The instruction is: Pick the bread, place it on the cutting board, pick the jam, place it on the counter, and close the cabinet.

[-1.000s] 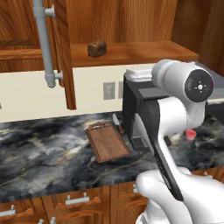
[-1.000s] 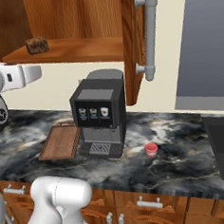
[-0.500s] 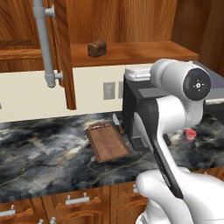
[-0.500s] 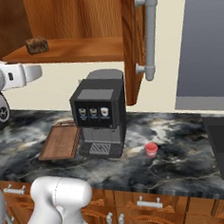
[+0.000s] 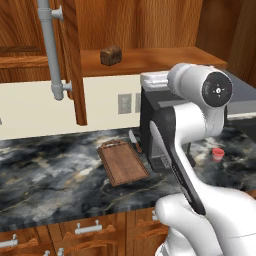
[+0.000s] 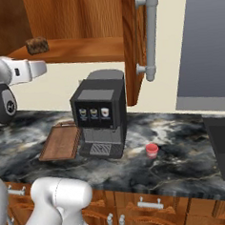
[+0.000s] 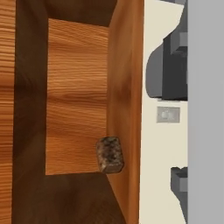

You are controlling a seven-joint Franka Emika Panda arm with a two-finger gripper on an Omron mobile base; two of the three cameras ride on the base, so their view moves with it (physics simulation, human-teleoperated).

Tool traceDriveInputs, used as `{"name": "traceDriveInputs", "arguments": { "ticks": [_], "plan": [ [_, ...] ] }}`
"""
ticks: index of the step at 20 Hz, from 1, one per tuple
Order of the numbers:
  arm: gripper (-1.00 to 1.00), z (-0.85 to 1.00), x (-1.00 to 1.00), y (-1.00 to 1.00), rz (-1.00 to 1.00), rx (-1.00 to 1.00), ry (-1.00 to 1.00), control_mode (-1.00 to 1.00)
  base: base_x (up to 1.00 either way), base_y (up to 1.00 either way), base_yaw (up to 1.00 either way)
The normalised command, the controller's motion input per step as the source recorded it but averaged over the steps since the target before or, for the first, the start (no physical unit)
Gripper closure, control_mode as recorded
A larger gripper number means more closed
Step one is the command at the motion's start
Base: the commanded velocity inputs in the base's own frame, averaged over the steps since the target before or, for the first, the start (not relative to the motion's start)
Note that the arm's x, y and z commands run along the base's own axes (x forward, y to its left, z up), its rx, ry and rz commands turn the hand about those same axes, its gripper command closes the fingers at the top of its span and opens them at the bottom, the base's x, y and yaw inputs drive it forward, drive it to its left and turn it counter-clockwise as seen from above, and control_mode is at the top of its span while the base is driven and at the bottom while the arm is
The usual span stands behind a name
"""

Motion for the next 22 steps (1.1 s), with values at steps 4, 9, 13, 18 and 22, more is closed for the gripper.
{"name": "traceDriveInputs", "arguments": {
  "ticks": [4, 9, 13, 18, 22],
  "plan": [
    [-1.0, 0.11, 0.08, 0.02, 0.03, 0.01, 0.0, -1.0, 0.0, 0.0, 0.0],
    [-1.0, 0.14, 0.02, 0.03, 0.01, 0.01, 0.0, -1.0, 0.0, 0.0, 0.0],
    [-1.0, 0.1, 0.28, 0.34, 0.0, 0.0, 0.0, -1.0, 0.0, 0.0, 0.0],
    [-1.0, 0.09, 0.08, 0.06, 0.0, 0.0, 0.0, -1.0, 0.0, 0.0, 0.0],
    [-1.0, 0.1, 0.0, 0.0, 0.02, 0.01, 0.0, -1.0, 0.0, 0.0, 0.0]
  ]
}}
